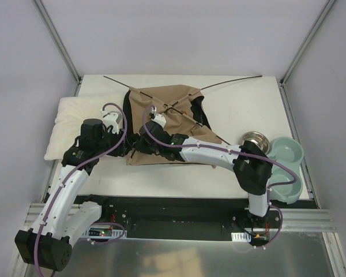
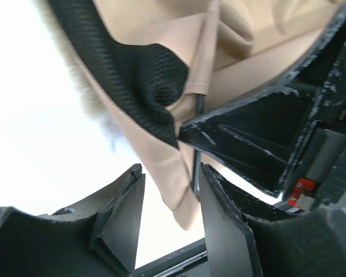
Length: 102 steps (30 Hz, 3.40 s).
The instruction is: Set up the pet tent
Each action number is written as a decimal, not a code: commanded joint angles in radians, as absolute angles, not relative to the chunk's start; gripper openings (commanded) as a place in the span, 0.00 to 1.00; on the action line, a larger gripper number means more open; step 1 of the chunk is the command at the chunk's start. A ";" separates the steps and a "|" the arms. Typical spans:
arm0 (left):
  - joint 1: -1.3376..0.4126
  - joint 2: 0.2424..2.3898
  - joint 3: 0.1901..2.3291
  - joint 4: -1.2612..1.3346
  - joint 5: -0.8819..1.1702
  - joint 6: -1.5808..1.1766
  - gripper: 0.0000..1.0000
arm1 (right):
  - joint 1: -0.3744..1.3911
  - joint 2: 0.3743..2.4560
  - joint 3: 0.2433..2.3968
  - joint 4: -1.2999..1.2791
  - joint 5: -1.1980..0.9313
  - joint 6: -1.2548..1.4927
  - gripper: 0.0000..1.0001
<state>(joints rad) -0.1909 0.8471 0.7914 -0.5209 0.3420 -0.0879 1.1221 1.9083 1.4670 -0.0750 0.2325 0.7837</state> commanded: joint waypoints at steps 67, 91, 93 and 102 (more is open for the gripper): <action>-0.196 0.836 0.930 -0.538 0.049 -0.331 0.59 | 0.549 2.212 2.017 -0.759 0.321 0.879 0.57; -0.196 0.724 0.948 -0.587 0.038 -0.305 0.60 | 0.523 2.224 1.924 -0.713 0.167 1.172 0.00; -0.196 0.712 0.953 -0.594 0.040 -0.305 0.60 | 0.522 2.206 1.918 -0.713 0.152 1.198 0.00; -0.196 0.673 0.965 -0.611 0.049 -0.321 0.60 | 0.500 2.126 1.878 -0.678 -0.041 1.368 0.00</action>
<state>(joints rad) -0.1905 0.6922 0.9157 -0.5953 0.0490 -0.3233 0.5056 2.2147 1.8851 -0.6685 0.1040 1.2423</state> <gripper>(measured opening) 0.600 0.050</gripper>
